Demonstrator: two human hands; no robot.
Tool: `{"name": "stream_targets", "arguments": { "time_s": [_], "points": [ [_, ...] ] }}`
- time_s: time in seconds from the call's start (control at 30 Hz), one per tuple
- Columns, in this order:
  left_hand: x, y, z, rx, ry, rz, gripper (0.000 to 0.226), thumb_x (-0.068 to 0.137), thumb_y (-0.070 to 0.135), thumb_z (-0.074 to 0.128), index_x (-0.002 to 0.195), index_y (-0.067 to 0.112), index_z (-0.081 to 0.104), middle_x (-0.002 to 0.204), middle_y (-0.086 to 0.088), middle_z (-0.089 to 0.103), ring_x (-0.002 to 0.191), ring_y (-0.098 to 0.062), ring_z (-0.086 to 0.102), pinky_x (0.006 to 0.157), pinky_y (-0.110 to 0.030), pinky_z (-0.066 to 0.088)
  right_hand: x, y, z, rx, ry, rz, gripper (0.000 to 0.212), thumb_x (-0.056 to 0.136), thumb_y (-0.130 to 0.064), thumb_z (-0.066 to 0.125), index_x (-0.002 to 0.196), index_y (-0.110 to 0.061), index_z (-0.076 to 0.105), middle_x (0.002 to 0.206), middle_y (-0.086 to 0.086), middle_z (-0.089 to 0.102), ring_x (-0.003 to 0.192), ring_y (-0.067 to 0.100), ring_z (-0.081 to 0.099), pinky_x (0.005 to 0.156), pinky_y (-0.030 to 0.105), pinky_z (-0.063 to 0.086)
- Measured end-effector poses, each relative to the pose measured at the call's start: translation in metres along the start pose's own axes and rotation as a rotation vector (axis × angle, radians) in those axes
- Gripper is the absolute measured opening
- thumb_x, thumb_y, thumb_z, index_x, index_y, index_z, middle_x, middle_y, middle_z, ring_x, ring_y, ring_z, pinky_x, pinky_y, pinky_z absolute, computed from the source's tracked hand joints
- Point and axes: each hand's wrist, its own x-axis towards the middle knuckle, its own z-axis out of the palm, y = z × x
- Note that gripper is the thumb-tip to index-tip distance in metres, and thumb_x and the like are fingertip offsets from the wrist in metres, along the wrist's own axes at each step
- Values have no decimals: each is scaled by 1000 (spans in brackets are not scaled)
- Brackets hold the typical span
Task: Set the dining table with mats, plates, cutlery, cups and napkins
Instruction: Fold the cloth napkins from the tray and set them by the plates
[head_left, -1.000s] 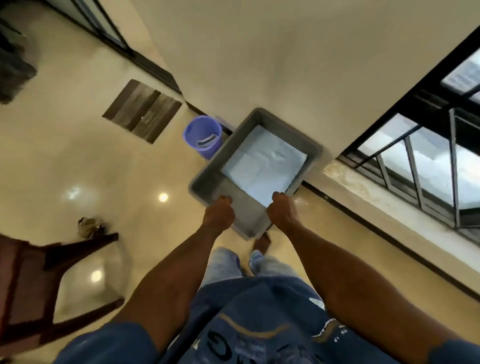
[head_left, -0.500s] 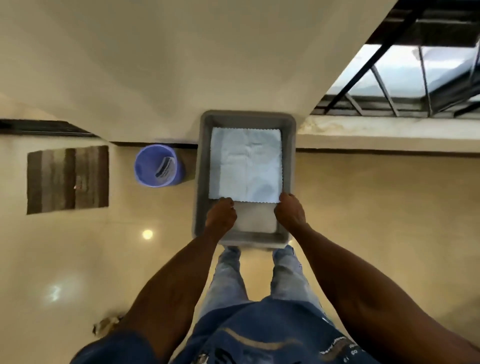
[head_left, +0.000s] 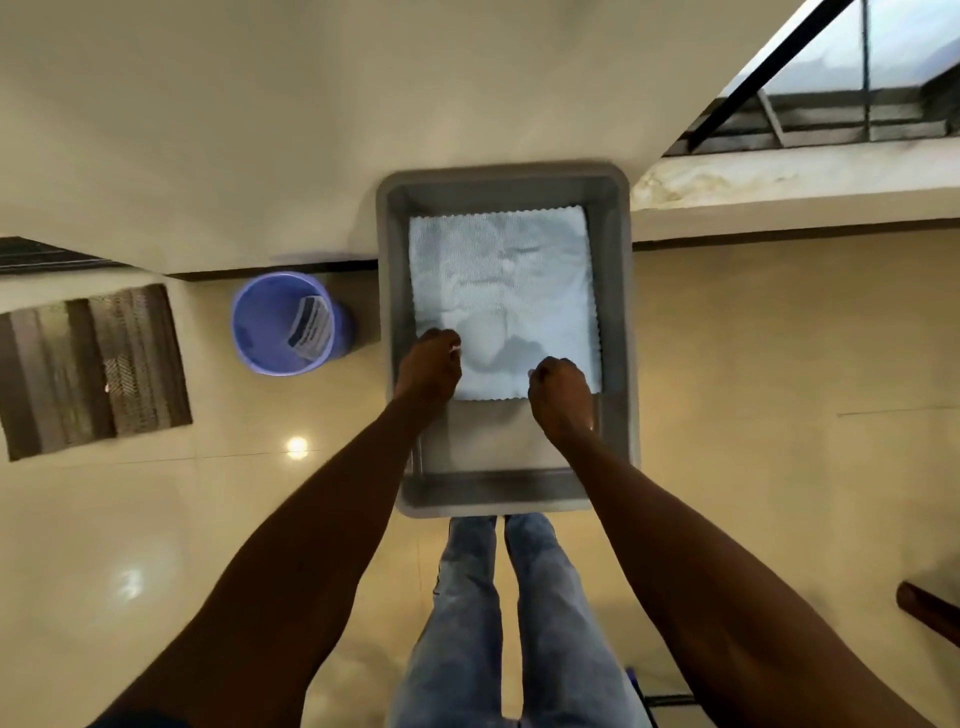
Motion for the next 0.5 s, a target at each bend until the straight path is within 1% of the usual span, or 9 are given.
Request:
{"name": "stream_targets", "arguments": {
  "time_s": [0.07, 0.1, 0.17, 0.2, 0.27, 0.37, 0.43, 0.5],
  "points": [
    [17, -3, 7, 8, 29, 35, 27, 98, 16, 51, 121, 12, 63, 124, -10, 61, 110, -30, 60, 94, -40, 49, 10, 0, 15, 29, 37, 15, 23, 97, -24, 52, 90, -5, 63, 93, 8, 59, 82, 25, 58, 66, 29, 39],
    [24, -4, 8, 5, 59, 37, 28, 97, 15, 52, 122, 10, 62, 126, -12, 60, 113, -31, 58, 96, -41, 48, 13, -2, 21, 46, 53, 8, 23, 97, -25, 52, 96, -5, 63, 97, 8, 59, 87, 25, 57, 69, 30, 41],
    [30, -8, 14, -22, 149, -20, 30, 94, 11, 53, 123, 7, 60, 129, -14, 57, 116, -33, 55, 96, -44, 48, 15, -2, 36, 60, 100, -25, 26, 97, -23, 53, 112, -3, 62, 110, 12, 59, 100, 28, 56, 81, 36, 46],
    [29, -9, 18, -53, 190, -69, 32, 93, 9, 52, 124, 7, 58, 129, -14, 56, 116, -34, 54, 96, -45, 48, 13, 0, 43, 53, 136, -29, 31, 96, -22, 55, 120, -3, 59, 117, 14, 57, 106, 30, 54, 88, 38, 46],
    [17, -6, 28, -96, 230, -168, 39, 93, 10, 53, 132, 7, 52, 135, -14, 51, 122, -34, 50, 98, -46, 47, 7, 4, 50, 33, 220, 24, 41, 95, -21, 56, 131, -2, 51, 129, 16, 51, 115, 31, 48, 98, 41, 43],
    [-15, -2, 48, -84, 189, -288, 54, 93, 18, 58, 143, 5, 40, 144, -18, 42, 130, -38, 42, 102, -47, 41, -5, 16, 51, 2, 288, 198, 52, 98, -23, 52, 143, -1, 37, 145, 18, 38, 131, 34, 38, 111, 45, 32],
    [-34, 5, 57, -145, 179, -436, 62, 93, 23, 59, 146, 3, 33, 145, -21, 39, 131, -39, 40, 104, -49, 38, -9, 26, 49, -39, 270, 323, 57, 101, -28, 45, 146, 2, 30, 149, 21, 33, 134, 37, 34, 112, 47, 27],
    [-42, 15, 59, -221, 187, -598, 67, 94, 27, 61, 147, 1, 29, 148, -21, 37, 134, -38, 38, 107, -47, 35, -10, 32, 48, -81, 256, 362, 58, 102, -31, 41, 147, 3, 28, 148, 23, 33, 132, 39, 36, 109, 48, 27]
  ]
}}
